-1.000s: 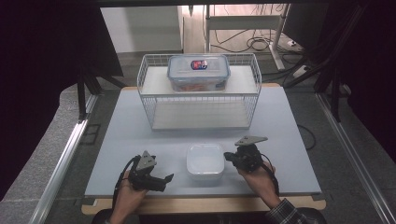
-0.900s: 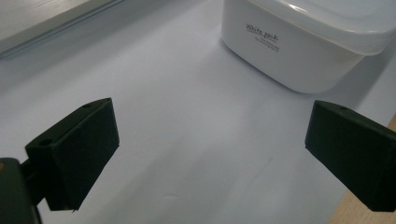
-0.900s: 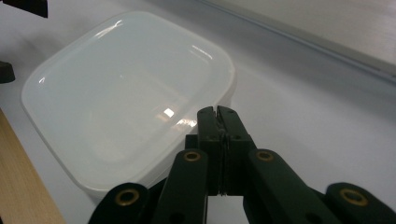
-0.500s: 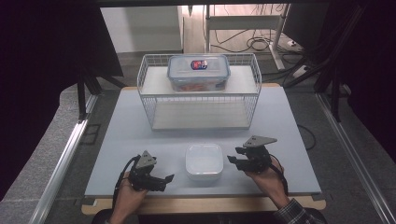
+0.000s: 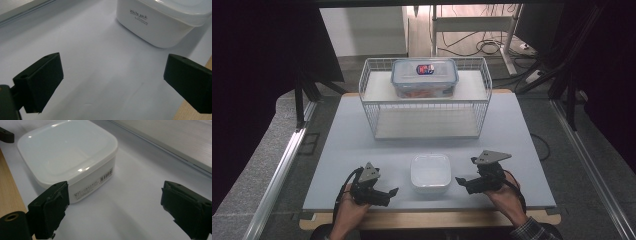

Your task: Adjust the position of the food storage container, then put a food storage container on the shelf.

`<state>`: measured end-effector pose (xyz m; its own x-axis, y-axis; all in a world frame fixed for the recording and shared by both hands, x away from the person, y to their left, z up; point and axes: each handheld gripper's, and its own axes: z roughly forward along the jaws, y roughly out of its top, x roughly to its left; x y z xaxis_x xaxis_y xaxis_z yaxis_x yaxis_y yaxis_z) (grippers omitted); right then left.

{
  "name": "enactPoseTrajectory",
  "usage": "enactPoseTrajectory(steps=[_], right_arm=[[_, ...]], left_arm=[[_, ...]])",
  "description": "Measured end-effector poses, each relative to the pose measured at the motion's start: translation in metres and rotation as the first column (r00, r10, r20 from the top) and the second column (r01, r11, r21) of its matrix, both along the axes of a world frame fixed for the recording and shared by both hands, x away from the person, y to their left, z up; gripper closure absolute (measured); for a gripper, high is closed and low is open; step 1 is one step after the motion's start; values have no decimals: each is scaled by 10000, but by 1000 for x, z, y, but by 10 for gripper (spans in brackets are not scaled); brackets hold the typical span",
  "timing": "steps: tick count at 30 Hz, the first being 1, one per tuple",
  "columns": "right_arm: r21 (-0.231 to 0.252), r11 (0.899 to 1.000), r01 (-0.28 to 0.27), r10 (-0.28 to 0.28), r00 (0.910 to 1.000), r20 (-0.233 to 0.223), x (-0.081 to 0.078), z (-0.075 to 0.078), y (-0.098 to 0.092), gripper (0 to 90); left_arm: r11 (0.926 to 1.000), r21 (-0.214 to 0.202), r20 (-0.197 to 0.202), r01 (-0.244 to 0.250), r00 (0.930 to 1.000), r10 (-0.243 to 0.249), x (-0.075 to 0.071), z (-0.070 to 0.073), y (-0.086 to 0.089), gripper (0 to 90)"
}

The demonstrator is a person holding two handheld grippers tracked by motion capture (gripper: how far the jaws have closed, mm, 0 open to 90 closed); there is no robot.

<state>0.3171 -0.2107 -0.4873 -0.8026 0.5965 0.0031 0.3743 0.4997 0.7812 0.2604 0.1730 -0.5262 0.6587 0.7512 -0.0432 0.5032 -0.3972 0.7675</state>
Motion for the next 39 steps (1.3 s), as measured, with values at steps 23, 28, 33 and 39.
enactPoseTrajectory(steps=[23,28,33,39], right_arm=[[263,9994,231,-219,9988,-436,4,-2,-4,62],[228,9995,234,-222,9983,-530,4,1,-3,25],[334,9985,441,-415,9963,-759,5,4,-2,21],[168,9984,534,-519,9955,-795,1,9,1,68]], left_arm=[[9990,-445,-492,-105,9988,83,1,2,1,31],[9987,-511,-555,-25,9985,-4,1,4,-1,31],[9980,-628,-585,118,9982,-155,0,8,-4,29],[9954,-936,-514,190,9984,-239,0,15,-6,52]])
